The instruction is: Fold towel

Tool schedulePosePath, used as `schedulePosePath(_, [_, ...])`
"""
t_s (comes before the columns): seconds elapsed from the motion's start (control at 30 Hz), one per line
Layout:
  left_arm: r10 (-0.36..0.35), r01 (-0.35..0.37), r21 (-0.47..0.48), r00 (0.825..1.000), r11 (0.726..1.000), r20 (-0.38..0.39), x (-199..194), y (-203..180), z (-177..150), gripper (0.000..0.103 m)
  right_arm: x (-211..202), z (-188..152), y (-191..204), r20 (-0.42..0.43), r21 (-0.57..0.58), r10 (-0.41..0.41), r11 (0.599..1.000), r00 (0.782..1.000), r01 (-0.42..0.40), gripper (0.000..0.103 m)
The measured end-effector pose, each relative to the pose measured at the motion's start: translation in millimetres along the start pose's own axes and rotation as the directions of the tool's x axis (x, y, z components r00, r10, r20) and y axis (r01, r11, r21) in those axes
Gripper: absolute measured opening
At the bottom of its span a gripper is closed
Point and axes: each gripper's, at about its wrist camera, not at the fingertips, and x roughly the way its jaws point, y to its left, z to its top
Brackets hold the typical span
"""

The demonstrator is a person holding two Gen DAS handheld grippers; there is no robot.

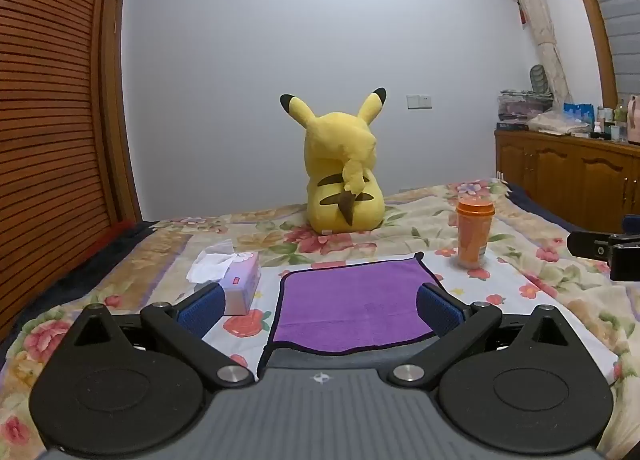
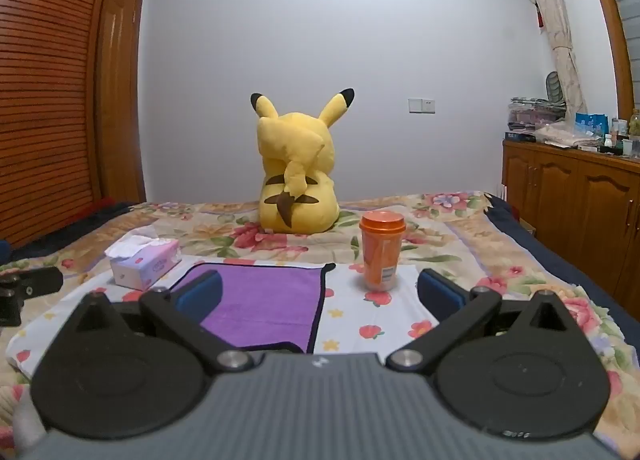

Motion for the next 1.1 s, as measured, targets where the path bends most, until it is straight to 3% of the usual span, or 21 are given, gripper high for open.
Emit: schedulePosePath(1.1, [0.0,0.0,-0.009,1.0,1.0,0.008,-1.5,1.9,1.0,0.103,-0.3,1.1,1.5,-0.001,0.005,0.006,1.0,1.0,-0.006,0.103])
